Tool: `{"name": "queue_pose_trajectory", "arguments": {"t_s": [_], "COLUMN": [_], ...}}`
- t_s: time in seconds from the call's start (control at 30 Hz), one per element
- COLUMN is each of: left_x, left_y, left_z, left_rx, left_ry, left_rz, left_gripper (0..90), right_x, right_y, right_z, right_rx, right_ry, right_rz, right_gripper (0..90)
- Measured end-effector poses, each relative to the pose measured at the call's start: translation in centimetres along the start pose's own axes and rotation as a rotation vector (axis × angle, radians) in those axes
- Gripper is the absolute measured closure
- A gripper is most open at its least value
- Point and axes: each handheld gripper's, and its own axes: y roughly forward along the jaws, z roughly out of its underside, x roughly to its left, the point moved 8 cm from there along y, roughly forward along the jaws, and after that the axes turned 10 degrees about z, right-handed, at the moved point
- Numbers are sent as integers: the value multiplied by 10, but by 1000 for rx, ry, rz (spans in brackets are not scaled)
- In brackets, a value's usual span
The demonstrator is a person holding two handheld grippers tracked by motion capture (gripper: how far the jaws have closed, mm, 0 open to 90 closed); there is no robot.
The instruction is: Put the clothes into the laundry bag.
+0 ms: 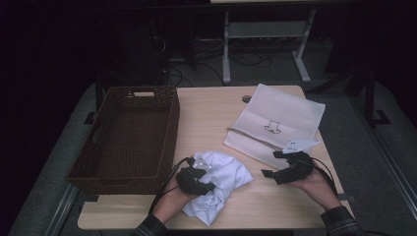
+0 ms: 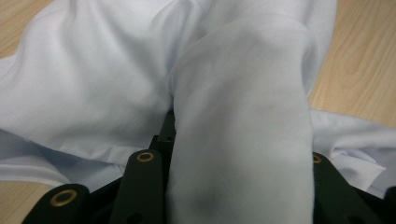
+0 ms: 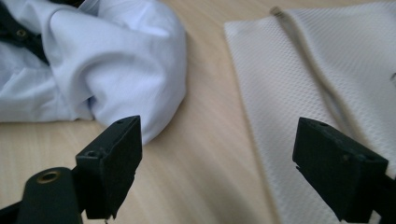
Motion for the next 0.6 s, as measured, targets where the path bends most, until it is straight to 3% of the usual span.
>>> {"name": "queue_pose_trajectory", "arguments": {"t_s": [0.33,0.6], "left_x": [1,1], "left_y": [0,1], "left_z": [0,0], "left_rx": [5,6], "left_ry": [0,-2], "left_rz": [6,11], "left_gripper": [606,608], "right_x": [-29,-50], "right_y": [3,15], "right_z": [-18,-28], "right_rx": [-35,-49], "right_ry": [20,26], "right_rz": [43,82], "right_gripper": [216,269]}}
